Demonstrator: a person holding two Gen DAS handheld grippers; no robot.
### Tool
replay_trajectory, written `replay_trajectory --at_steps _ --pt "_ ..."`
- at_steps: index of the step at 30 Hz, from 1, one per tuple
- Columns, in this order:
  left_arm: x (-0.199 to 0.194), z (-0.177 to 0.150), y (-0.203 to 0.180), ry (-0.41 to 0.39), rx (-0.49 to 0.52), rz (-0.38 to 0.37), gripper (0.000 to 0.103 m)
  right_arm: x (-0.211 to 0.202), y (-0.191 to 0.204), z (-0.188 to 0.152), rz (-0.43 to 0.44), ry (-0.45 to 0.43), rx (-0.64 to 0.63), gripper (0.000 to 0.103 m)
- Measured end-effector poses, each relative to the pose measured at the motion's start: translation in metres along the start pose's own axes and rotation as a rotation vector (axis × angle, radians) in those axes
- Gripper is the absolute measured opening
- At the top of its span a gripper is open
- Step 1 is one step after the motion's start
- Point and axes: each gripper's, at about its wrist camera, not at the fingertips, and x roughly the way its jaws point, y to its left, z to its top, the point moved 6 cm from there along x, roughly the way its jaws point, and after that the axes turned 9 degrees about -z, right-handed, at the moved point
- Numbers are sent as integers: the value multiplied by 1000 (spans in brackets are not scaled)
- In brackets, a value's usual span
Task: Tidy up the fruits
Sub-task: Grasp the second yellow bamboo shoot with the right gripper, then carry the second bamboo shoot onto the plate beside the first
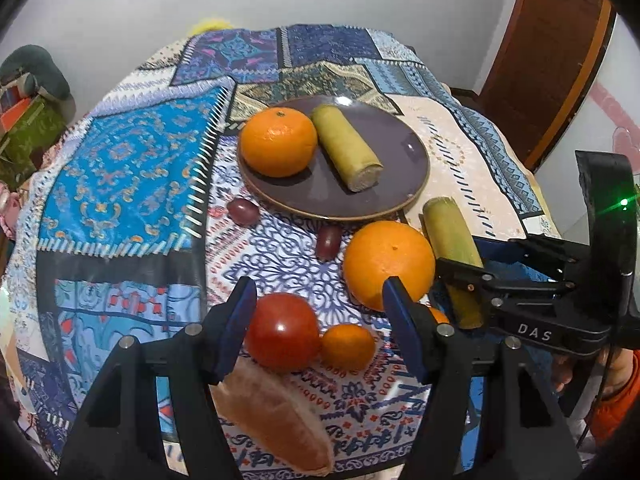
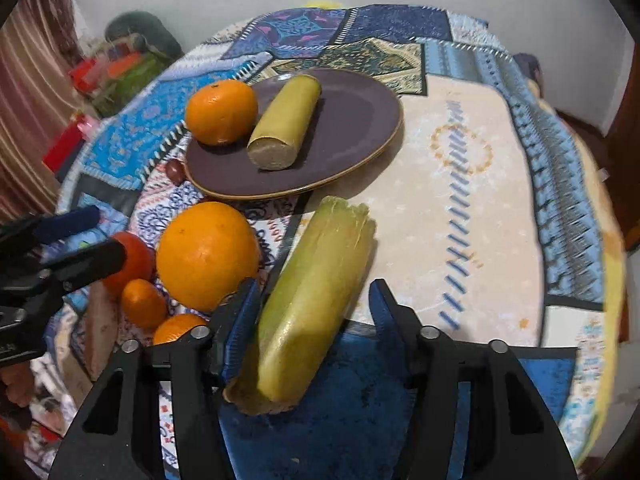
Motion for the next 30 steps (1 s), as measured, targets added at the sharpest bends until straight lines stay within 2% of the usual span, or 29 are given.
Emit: replay_trajectory --at_steps 2,6,8,12,15,18,24,27,29,30 --pt "3 0 -4 6 2 -7 65 -3 -4 -2 21 -5 11 42" --pt "11 1 -15 18 19 -4 66 -11 -18 -5 -11 -12 1 35" --pt "16 1 -20 27 22 -15 66 -15 -28 -6 -15 -8 7 35" --pt "29 1 -27 55 16 -37 68 -19 -46 -11 -78 -17 -12 35" --pt "37 4 -30 57 12 -42 74 -18 -49 -10 -59 -11 -5 35" --pt "42 8 -32 58 4 -49 75 -17 -48 -8 -57 -12 -20 36" --pt "58 8 -39 86 -4 -48 75 -12 -48 -3 -37 -24 0 36" --pt "62 7 -41 75 -1 -32 75 -10 -49 -4 -36 -32 10 34" --pt "61 7 -40 68 3 -28 72 -11 -49 -4 -30 -37 21 34" --pt "60 8 -40 61 1 -23 67 -11 -50 -4 -29 -38 25 34"
